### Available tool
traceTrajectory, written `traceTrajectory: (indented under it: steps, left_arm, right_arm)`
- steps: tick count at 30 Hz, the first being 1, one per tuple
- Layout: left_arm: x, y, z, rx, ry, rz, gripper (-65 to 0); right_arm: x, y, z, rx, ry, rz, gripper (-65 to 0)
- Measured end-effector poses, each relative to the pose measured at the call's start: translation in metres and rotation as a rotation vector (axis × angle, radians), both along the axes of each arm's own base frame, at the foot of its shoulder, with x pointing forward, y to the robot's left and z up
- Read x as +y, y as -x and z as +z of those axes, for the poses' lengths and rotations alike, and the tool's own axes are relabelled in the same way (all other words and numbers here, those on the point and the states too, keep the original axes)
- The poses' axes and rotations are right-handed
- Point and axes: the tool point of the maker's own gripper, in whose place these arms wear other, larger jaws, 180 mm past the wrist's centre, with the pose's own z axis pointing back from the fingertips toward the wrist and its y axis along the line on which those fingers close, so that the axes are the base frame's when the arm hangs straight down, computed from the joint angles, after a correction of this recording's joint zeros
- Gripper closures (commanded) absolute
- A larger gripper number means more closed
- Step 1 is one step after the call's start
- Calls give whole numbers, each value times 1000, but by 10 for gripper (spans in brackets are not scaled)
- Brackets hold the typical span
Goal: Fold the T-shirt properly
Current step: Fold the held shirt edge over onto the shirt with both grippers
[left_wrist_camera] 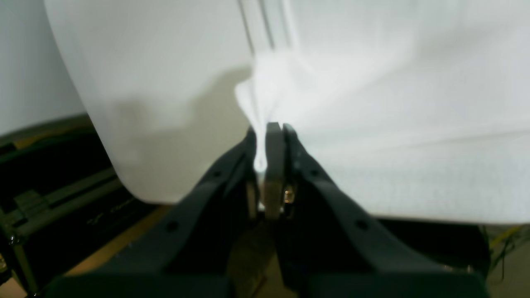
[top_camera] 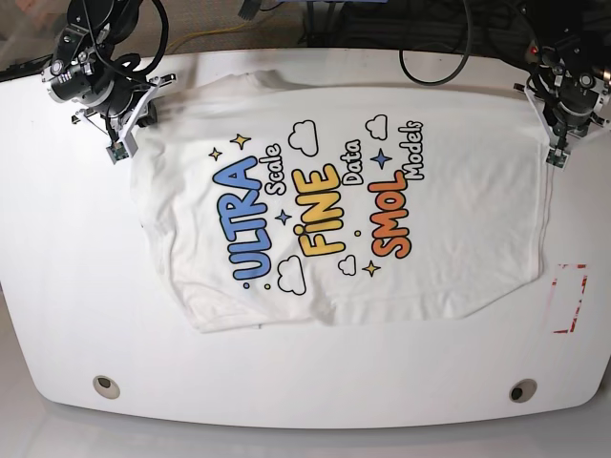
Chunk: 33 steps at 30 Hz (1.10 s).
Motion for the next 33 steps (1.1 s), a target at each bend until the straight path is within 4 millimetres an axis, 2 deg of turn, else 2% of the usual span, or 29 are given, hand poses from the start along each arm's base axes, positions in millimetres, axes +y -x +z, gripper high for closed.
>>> traceTrajectory:
  steps: [4, 10, 16, 24, 29, 31, 33]
  left_arm:
    - [-3, -21, 10, -64, 12, 6, 0]
    - [-2, -57, 29, -161, 25, 11, 0]
    - [-1, -63, 7, -120, 85, 38, 0]
    - [-5, -83, -19, -125, 181, 35, 0]
    - [-8, -96, -27, -126, 223, 42, 0]
    - [-8, -101, -30, -121, 236, 47, -3]
    - [-9, -106, -34, -116, 256, 52, -43]
  right_arm:
    - [0, -13, 7, -34, 3, -1, 0]
    - [0, -50, 27, -132, 0, -2, 0]
    - [-1, -88, 35, -187, -50, -20, 0]
    - [1, -124, 21, -164, -140, -49, 0]
    - [2, -149, 20, -185, -202, -63, -3]
    - [0, -154, 16, -174, -222, -67, -68]
    - [-5, -155, 12, -154, -227, -76, -155]
